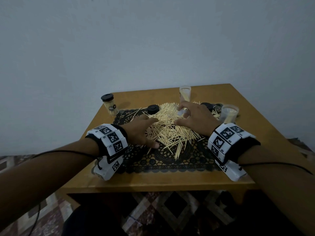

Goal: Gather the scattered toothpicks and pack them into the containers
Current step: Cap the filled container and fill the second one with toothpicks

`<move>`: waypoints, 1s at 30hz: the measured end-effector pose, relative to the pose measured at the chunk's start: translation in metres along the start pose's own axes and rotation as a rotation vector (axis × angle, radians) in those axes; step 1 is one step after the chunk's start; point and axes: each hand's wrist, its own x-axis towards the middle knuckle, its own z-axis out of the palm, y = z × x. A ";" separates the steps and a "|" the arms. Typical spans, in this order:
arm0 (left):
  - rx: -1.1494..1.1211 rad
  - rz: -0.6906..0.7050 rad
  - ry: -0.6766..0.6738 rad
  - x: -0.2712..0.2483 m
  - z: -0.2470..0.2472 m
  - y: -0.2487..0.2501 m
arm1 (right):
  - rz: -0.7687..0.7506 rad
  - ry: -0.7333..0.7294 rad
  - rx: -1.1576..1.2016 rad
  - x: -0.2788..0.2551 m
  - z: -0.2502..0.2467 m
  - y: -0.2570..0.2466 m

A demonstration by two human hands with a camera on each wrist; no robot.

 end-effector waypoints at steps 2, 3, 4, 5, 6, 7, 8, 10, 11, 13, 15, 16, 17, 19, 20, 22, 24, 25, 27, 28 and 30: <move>0.032 0.002 -0.037 0.006 0.001 0.002 | -0.001 -0.001 -0.001 -0.001 0.000 0.000; 0.035 0.018 -0.021 0.009 0.001 0.002 | 0.000 -0.002 0.002 -0.001 0.000 0.000; 0.041 0.036 0.002 0.012 -0.001 0.003 | 0.002 -0.004 0.006 -0.001 0.000 0.000; 0.051 0.052 0.023 0.016 -0.003 0.002 | 0.004 -0.004 0.010 -0.001 0.000 0.000; 0.061 0.069 0.040 0.019 -0.006 0.002 | 0.006 -0.005 0.012 -0.001 0.000 0.000; 0.070 0.083 0.052 0.021 -0.008 0.001 | 0.007 -0.007 0.016 -0.001 0.000 -0.001; 0.082 0.102 0.059 0.023 -0.009 0.001 | 0.010 -0.010 0.021 -0.001 0.000 -0.001; 0.113 0.153 0.080 0.026 -0.009 -0.003 | 0.013 -0.017 0.023 -0.002 0.000 -0.001; 0.132 0.179 0.100 0.027 -0.009 -0.005 | 0.012 -0.020 0.017 -0.002 0.000 -0.001; 0.165 0.224 0.138 0.027 -0.008 -0.007 | 0.014 -0.027 0.001 -0.002 0.000 0.000; 0.192 0.280 0.143 0.028 -0.009 -0.009 | 0.004 -0.046 -0.040 -0.001 -0.001 -0.001; 0.198 0.304 0.132 0.028 -0.008 -0.008 | -0.003 -0.062 -0.068 -0.002 -0.001 -0.001; 0.197 0.322 0.122 0.029 -0.008 -0.008 | -0.010 -0.079 -0.094 -0.002 -0.001 -0.001; 0.187 0.348 0.119 0.031 -0.007 -0.009 | -0.021 -0.106 -0.140 -0.003 -0.002 -0.002; 0.178 0.351 0.125 0.031 -0.006 -0.008 | -0.024 -0.113 -0.161 -0.003 -0.002 -0.001; 0.163 0.361 0.156 0.031 -0.006 -0.008 | -0.022 -0.117 -0.203 -0.002 -0.002 0.000; 0.155 0.375 0.181 0.031 -0.005 -0.007 | -0.011 -0.118 -0.241 -0.001 -0.001 0.002; 0.149 0.379 0.186 0.031 -0.005 -0.008 | -0.002 -0.118 -0.255 0.000 -0.001 0.002; 0.141 0.378 0.186 0.031 -0.004 -0.011 | 0.012 -0.119 -0.266 0.000 -0.001 0.002; 0.142 0.375 0.187 0.031 -0.003 -0.011 | 0.017 -0.119 -0.260 0.000 -0.001 0.002; 0.129 0.364 0.197 0.031 -0.001 -0.013 | 0.024 -0.117 -0.243 0.000 -0.001 0.002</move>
